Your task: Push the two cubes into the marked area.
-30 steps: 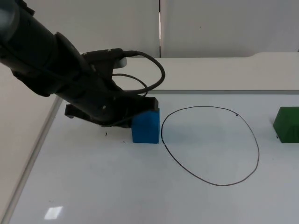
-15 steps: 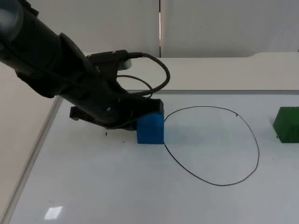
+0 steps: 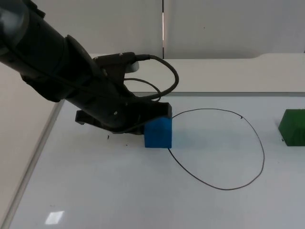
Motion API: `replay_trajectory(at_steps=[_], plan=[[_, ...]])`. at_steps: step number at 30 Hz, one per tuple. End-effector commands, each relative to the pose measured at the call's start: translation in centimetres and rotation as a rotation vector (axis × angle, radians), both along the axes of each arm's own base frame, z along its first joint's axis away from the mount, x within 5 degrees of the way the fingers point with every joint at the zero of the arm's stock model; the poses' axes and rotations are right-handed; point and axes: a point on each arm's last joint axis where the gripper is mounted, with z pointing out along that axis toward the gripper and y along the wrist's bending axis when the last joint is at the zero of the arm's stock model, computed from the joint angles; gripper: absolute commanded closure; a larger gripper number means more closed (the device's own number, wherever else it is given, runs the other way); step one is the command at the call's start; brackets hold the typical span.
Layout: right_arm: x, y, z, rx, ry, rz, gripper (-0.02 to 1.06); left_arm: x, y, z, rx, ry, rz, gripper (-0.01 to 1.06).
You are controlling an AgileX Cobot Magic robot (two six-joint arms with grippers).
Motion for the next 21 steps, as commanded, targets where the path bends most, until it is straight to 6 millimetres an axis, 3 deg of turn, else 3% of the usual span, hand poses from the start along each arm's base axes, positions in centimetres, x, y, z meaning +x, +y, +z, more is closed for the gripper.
replay_trajectory(at_steps=[1, 11, 21], plan=[[0.1, 0.0, -0.1, -0.006, -0.004, 0.0, -0.01, -0.1, -0.4, 0.2, -0.018, 0.004, 0.01, 1.05], [0.1, 0.0, -0.1, -0.006, -0.004, 0.0, -0.01, -0.3, -2.2, 0.8, -0.025, -0.031, -0.032, 1.05], [0.1, 0.0, -0.1, -0.006, -0.004, 0.0, -0.01, -0.4, -2.6, 0.9, -0.029, -0.028, -0.052, 1.05]])
